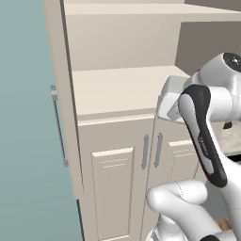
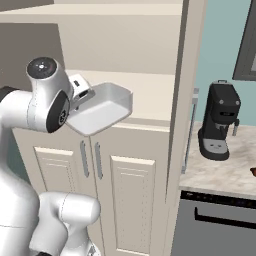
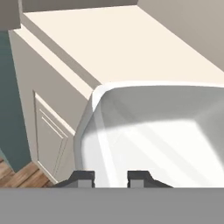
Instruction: Retrieve the tupperware from the cabinet, then place the raw meat into the tupperware to avoid contamination.
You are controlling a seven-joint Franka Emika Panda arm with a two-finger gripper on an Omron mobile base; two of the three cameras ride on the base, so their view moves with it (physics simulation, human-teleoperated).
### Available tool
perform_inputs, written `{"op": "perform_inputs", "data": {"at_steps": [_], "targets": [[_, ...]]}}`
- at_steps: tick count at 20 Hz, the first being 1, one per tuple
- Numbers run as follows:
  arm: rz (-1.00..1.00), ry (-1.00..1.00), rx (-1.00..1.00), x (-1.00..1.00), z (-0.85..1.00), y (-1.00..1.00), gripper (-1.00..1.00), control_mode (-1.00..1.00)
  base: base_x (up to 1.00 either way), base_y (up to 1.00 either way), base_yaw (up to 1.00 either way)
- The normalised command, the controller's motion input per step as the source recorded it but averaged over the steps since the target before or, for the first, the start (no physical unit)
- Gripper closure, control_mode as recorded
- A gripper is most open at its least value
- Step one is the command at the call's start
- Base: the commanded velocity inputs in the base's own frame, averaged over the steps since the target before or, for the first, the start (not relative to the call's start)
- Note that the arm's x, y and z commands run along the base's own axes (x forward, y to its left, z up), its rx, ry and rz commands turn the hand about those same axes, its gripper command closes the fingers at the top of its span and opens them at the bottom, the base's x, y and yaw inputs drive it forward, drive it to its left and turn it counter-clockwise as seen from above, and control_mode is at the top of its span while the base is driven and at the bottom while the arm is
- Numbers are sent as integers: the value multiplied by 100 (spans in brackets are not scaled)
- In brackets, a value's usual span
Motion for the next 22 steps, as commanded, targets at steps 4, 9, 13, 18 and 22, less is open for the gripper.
{"op": "perform_inputs", "data": {"at_steps": [4,9,13,18,22], "targets": [[2,0,0,-35,0,-5,100,-100,0,0,0],[0,0,0,0,0,0,100,100,-21,-2,1],[0,0,0,0,0,0,100,100,-18,-2,0],[0,0,0,0,0,0,100,100,-2,-2,0],[0,0,0,0,0,0,100,100,0,0,0]]}}
